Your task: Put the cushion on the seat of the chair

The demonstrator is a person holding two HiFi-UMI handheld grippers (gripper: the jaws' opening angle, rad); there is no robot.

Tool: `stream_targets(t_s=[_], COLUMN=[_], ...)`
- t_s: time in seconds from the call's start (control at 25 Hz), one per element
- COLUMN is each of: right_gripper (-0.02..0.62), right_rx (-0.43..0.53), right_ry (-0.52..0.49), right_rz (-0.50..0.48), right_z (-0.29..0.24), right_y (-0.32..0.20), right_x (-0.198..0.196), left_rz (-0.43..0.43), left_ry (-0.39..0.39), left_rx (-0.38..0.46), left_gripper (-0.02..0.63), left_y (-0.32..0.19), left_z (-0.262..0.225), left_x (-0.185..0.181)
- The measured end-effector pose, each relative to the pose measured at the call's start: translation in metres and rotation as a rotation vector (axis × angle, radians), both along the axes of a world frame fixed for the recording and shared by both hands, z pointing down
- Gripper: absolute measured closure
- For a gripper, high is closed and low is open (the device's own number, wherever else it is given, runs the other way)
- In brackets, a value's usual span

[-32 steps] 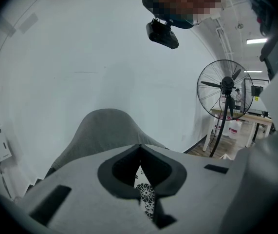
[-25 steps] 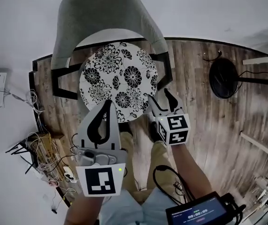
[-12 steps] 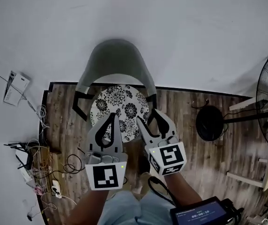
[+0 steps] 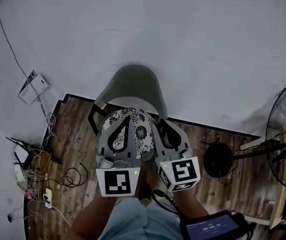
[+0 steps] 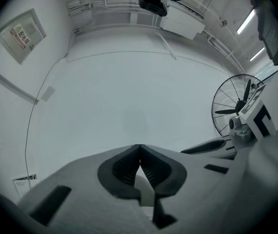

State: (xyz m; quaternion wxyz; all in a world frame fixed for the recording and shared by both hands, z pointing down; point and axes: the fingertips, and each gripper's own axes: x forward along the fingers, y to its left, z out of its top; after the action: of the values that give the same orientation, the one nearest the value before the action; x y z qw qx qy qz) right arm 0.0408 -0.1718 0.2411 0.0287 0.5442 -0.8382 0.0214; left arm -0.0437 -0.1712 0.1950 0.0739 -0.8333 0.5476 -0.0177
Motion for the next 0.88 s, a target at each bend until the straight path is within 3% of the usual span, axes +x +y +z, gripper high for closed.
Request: stream_targets(t_s=[0.12,0.32,0.88], right_gripper=[0.563,0.589,0.591], right_rx=[0.031,0.039,0.089], right_ry=[0.004,0.006,0.035], right_rz=[-0.003,-0.007,-0.001], right_z=[-0.010,-0.015,-0.026], right_y=[0.007,0.018,0.030], right_x=[-0.003,-0.004,0.001], left_rz=[-0.014,-0.022,-0.030], left_ry=[-0.003,-0.002,-0.009], left_rx=[0.022,0.038,0.036], left_gripper=[0.597,0.597,0.597], left_y=[0.007,0.018,0.030], left_z=[-0.008,-0.015,-0.013], left_x=[-0.001,0.000,0.005])
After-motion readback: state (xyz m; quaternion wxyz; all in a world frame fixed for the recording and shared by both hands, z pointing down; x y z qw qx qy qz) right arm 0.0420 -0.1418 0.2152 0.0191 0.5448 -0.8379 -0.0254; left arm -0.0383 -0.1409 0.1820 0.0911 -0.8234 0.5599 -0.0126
